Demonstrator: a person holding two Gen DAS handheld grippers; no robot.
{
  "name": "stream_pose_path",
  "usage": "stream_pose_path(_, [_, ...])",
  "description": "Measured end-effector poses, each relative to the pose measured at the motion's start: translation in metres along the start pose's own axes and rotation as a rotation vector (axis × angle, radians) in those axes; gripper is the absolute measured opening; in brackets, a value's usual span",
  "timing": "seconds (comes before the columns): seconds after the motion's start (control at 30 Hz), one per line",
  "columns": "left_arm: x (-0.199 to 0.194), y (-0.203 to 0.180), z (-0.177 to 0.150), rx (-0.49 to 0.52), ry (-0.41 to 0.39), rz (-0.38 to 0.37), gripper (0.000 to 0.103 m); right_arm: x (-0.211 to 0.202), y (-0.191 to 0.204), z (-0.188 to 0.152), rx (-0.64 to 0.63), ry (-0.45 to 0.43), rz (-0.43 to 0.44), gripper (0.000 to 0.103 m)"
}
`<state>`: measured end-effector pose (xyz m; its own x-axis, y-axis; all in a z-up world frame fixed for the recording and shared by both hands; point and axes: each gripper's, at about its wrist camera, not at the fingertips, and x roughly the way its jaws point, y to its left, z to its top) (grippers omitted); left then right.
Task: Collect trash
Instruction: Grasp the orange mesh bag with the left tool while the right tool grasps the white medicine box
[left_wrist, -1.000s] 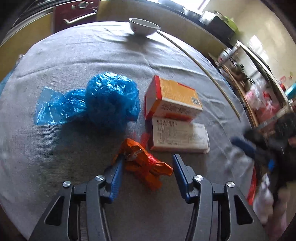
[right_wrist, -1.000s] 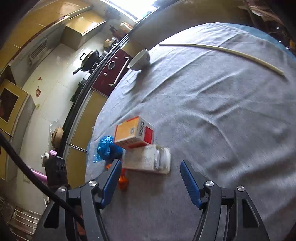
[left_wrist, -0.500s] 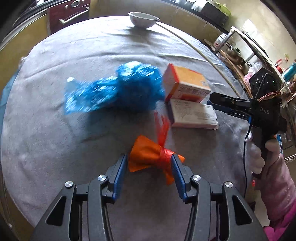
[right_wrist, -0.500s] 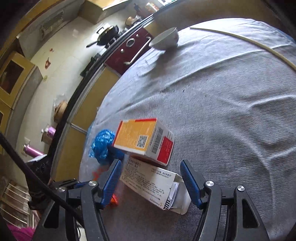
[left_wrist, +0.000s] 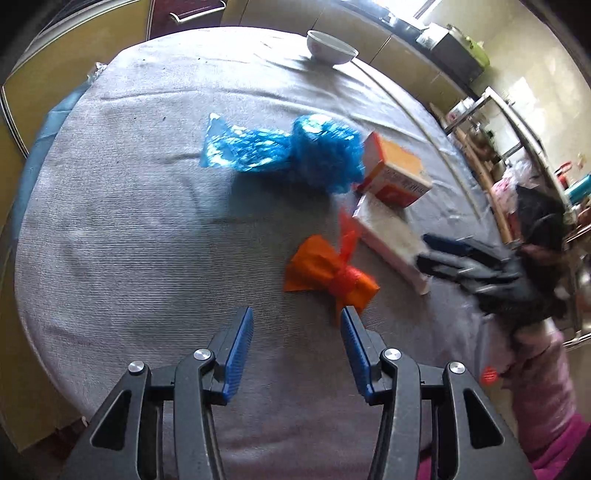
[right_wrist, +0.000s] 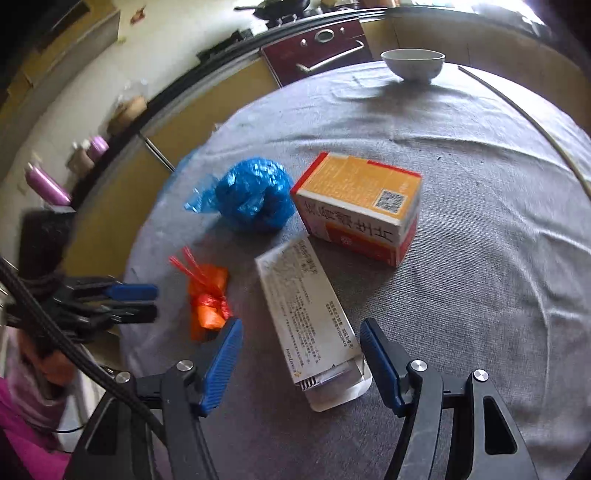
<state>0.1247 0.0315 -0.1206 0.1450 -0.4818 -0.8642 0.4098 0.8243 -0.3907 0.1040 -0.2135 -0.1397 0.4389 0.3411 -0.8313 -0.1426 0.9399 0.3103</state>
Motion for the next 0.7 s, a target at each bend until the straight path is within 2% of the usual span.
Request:
stream_pose_path(0.1, [-0.007, -0.004, 0.001, -0.021, -0.014, -0.015, 0.051, 0.013, 0.008, -0.003, -0.058, 0.014, -0.113, 0.069])
stream_pose_path(0.17, [-0.008, -0.006, 0.002, -0.042, -0.012, -0.026, 0.053, 0.013, 0.012, -0.005, -0.074, -0.003, -0.127, 0.065])
stream_pose_path(0.2, [-0.008, -0.007, 0.002, -0.053, -0.009, -0.026, 0.053, 0.013, 0.013, -0.006, -0.076, -0.013, -0.141, 0.058])
stream_pose_path(0.23, [-0.007, -0.008, 0.004, -0.069, -0.007, -0.025, 0.054, 0.013, 0.015, -0.008, -0.08, -0.02, -0.147, 0.055])
stream_pose_path(0.37, [0.003, -0.019, 0.011, -0.149, 0.005, -0.016, 0.058, 0.005, 0.016, -0.022, -0.065, -0.05, -0.15, 0.05])
stream_pose_path(0.43, [0.007, -0.025, 0.015, -0.175, 0.001, 0.01, 0.058, -0.003, 0.011, -0.031, -0.033, -0.065, -0.149, 0.049])
stream_pose_path(0.53, [0.019, -0.035, 0.022, -0.202, -0.012, 0.091, 0.058, -0.011, 0.002, -0.04, 0.021, -0.087, -0.142, 0.047])
stream_pose_path(0.6, [0.03, -0.042, 0.025, -0.208, -0.009, 0.125, 0.058, -0.021, -0.004, -0.05, 0.055, -0.104, -0.133, 0.039])
stream_pose_path(0.63, [0.035, -0.044, 0.027, -0.206, -0.005, 0.143, 0.058, -0.026, -0.007, -0.054, 0.072, -0.111, -0.129, 0.039])
stream_pose_path(0.7, [0.047, -0.052, 0.028, -0.194, 0.012, 0.221, 0.058, -0.034, -0.01, -0.063, 0.099, -0.12, -0.127, 0.039])
